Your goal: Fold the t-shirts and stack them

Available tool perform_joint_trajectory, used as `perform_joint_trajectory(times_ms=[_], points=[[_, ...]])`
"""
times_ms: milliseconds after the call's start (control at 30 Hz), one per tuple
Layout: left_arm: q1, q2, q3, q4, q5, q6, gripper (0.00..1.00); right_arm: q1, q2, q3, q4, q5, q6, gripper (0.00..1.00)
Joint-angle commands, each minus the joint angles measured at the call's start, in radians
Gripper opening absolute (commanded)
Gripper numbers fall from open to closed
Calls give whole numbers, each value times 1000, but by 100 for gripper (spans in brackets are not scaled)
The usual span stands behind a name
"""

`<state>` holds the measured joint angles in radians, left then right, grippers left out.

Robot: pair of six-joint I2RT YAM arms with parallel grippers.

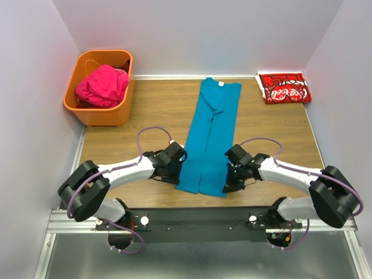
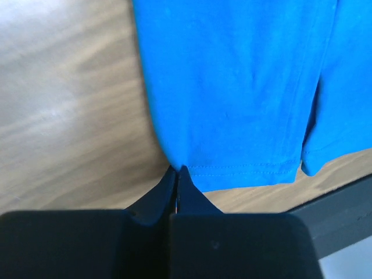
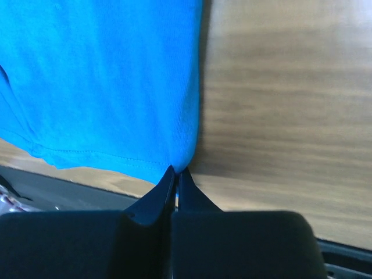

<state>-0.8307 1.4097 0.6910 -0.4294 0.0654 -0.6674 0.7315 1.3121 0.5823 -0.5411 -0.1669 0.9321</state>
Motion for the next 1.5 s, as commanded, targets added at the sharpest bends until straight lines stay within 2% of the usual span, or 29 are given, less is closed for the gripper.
perform_joint_trajectory(times_ms=[0,67,200,300,500,633,767,833,1067,1467], points=[[-62,-37,-54,-138,37,-41,0,12,-51,-32,-80,-71,-16,5],[-90,-103,-61,-167,51,-87,0,31,-79,-35,-114,-92,-7,2],[-122,-195,-84,-186,120,-141,0,46,-132,-30,-177,-146,-24,2],[-119,-201,-61,-155,154,-144,0,46,-165,2,-217,-91,-38,2],[-48,-42,209,-108,114,-101,0,33,-129,207,-264,177,-78,0],[18,72,370,-115,-1,-48,0,-72,-82,300,-252,277,-194,0],[102,150,464,-86,-32,0,0,-252,-30,355,-165,228,-327,0],[152,182,496,-71,-41,20,0,-283,10,370,-139,202,-349,0],[248,291,561,20,-46,127,0,-332,166,451,-31,218,-375,0],[352,435,694,86,46,215,0,-417,345,648,-10,222,-441,0]])
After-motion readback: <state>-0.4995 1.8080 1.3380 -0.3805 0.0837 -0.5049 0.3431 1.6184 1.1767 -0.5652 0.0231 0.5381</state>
